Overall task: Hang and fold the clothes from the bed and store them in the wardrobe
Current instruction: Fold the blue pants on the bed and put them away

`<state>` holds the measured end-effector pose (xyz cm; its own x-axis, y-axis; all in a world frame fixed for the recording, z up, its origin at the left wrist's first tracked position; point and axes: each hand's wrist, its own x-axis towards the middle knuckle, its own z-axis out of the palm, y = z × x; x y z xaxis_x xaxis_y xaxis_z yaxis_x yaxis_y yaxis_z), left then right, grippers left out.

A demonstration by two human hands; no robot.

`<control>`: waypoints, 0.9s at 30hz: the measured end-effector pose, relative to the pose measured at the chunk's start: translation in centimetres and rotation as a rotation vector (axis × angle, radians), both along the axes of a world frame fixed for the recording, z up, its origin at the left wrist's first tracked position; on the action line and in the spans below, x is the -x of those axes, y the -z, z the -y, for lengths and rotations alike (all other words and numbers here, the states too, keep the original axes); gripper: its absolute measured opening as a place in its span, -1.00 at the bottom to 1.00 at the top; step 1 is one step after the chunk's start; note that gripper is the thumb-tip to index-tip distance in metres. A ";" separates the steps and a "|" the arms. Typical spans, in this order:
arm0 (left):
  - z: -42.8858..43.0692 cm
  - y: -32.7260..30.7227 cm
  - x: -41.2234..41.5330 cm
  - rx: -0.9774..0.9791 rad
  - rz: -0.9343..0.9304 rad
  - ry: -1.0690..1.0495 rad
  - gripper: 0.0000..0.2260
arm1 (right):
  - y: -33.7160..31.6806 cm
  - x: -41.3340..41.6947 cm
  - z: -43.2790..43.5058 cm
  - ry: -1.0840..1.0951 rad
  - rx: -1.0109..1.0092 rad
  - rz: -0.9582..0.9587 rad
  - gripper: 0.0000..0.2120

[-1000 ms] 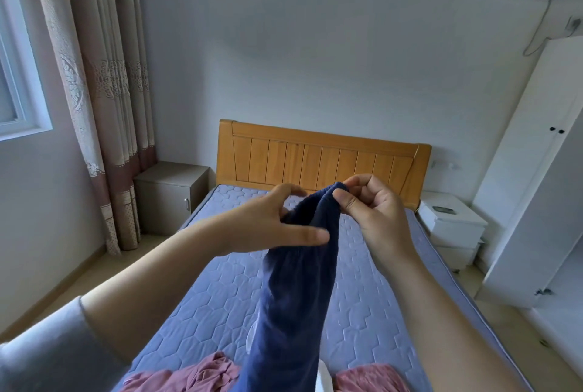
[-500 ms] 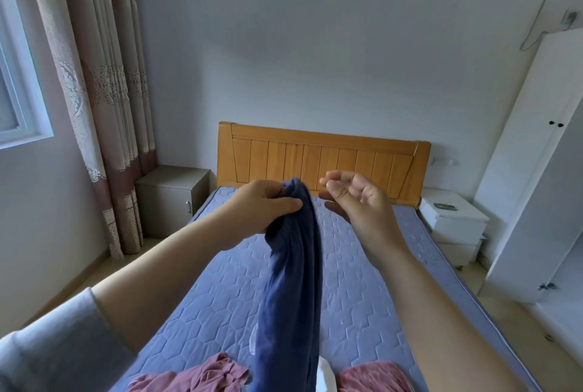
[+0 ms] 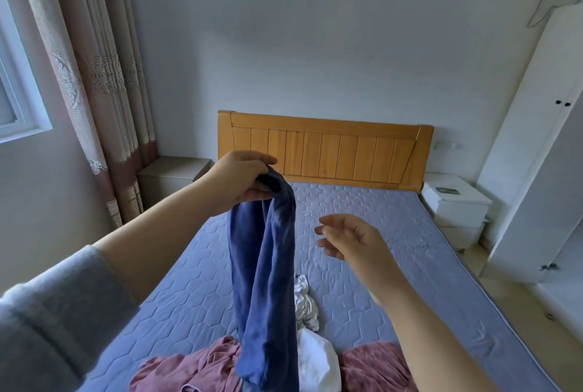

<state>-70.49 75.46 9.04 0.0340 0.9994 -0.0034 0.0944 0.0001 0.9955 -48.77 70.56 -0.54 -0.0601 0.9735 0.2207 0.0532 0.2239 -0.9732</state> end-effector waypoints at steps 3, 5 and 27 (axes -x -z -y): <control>-0.2 0.3 0.3 -0.017 0.005 0.095 -0.62 | 1.0 -0.1 0.2 -0.002 0.017 0.046 -0.88; -0.3 0.8 0.5 -0.176 -0.255 0.100 -0.51 | 1.8 -0.1 0.2 0.009 0.042 0.071 -0.88; -0.4 -1.8 -0.6 -0.556 -0.646 -0.195 -0.87 | 11.5 2.2 1.1 -0.054 0.762 0.115 -0.81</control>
<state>-69.88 75.91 10.84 0.0222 0.8495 0.5271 0.6892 -0.3949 0.6074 -50.93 69.46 -12.02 -0.0942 0.8489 -0.5201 0.1714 -0.5008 -0.8484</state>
